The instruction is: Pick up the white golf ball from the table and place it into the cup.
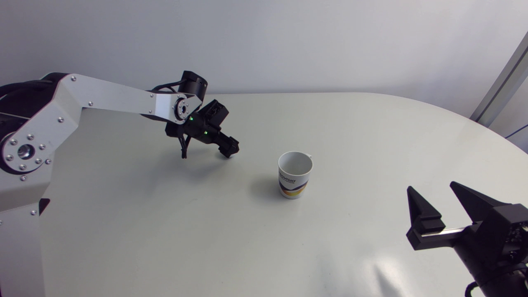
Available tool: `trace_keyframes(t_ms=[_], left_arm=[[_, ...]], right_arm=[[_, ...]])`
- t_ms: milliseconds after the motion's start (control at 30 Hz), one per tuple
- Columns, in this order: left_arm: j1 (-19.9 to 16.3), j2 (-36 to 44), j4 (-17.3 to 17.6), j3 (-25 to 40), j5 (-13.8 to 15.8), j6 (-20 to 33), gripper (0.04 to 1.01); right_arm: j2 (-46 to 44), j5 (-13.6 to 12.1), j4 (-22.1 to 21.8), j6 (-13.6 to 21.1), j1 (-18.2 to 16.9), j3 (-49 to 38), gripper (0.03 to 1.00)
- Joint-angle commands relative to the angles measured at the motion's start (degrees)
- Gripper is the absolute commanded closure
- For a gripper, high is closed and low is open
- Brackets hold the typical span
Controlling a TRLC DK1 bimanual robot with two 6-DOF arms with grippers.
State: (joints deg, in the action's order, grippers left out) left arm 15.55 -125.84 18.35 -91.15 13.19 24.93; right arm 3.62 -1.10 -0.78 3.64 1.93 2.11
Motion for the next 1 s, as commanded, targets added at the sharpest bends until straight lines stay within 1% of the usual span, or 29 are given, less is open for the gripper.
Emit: trace_keyframes(t_ms=[0, 200, 967], left_arm=[[-0.1, -2.3, 1.1, -1.8, -0.2, -1.1, 0.052], [-0.3, -3.1, 2.1, -2.3, -0.2, -1.0, 0.052], [0.0, -5.3, 2.9, -3.9, -0.3, -1.1, 0.054]], right_arm=[[0.6, -0.1, 1.7, -1.3, 0.4, -2.0, 0.067], [0.6, -0.1, 1.7, -1.3, 0.4, -2.0, 0.067], [0.6, -0.1, 1.7, -1.3, 0.5, -2.0, 0.067]])
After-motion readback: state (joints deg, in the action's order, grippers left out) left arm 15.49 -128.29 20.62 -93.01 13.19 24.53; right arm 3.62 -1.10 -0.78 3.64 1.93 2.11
